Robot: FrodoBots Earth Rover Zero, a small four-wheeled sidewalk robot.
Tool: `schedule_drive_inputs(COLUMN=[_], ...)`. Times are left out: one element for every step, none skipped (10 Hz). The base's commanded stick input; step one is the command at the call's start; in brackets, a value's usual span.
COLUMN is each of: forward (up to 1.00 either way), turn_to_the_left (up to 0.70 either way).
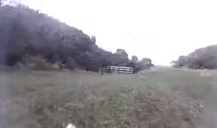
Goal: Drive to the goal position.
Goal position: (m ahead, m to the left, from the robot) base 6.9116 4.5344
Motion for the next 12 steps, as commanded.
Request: schedule_drive_inputs(forward=[0.70,0.70,0.70,0.70,0.70,0.70,0.70,0.70,0.70,0.70,0.70,0.70], turn_to_the_left=[-0.32,-0.32,-0.32,-0.32,-0.32,-0.32,-0.31,-0.22,-0.02,0.00,0.00,0.00])
